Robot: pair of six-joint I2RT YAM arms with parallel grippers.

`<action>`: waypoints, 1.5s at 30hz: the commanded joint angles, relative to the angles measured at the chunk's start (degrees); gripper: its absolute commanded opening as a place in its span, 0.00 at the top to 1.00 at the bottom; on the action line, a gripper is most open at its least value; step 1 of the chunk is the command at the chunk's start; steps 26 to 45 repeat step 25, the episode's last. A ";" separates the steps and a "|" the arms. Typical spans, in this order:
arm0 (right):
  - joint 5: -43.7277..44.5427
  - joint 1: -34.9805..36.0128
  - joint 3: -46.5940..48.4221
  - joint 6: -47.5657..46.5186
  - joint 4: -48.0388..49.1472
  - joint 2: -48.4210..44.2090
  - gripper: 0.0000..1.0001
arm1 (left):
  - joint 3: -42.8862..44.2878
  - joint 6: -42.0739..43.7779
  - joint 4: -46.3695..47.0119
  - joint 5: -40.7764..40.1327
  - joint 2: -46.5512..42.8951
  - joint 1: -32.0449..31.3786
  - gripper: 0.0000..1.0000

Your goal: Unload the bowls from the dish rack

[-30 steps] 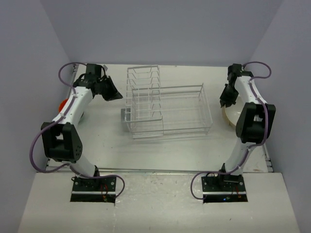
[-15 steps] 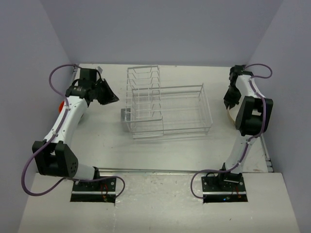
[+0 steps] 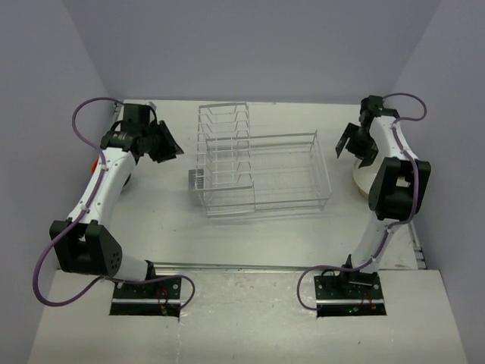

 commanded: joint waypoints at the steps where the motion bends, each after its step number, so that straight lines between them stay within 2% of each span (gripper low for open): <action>1: -2.68 0.71 2.48 1.62 -0.22 -7.66 0.21 | 4.93 2.04 -1.16 -3.65 0.20 -0.28 0.66; 3: -3.73 2.20 4.14 1.71 -1.01 -10.31 0.07 | 6.34 2.83 -1.95 -5.06 0.55 -0.28 0.61; 5: -4.62 3.44 5.73 2.24 -1.63 -13.74 0.02 | 8.63 3.62 -2.40 -5.68 1.17 -0.37 0.58; 6: -7.84 3.79 7.39 2.50 -2.32 -14.71 0.01 | 9.42 3.79 -2.83 -6.38 1.26 -0.46 0.56; 9: -11.64 5.81 7.76 2.59 -1.28 -19.71 0.01 | 11.53 4.41 -3.10 -7.35 1.52 -0.81 0.49; 10: -15.65 7.03 6.80 2.25 -0.32 -21.29 0.01 | 12.14 4.59 -3.19 -7.44 1.52 -0.98 0.46; 13: -19.55 10.36 1.44 3.03 3.29 -27.97 0.01 | 12.41 4.94 -3.10 -8.40 0.91 -1.95 0.43; 19: -24.92 13.02 -9.98 3.82 6.89 -41.94 0.01 | 11.27 6.43 -3.10 -10.25 -1.46 -3.70 0.41; 25: -23.87 15.30 -16.85 4.26 6.11 -55.75 0.01 | 8.46 7.66 -2.93 -11.66 -3.84 -5.64 0.41; 45: -23.87 15.30 -16.85 4.26 6.11 -55.75 0.01 | 8.46 7.66 -2.93 -11.66 -3.84 -5.64 0.41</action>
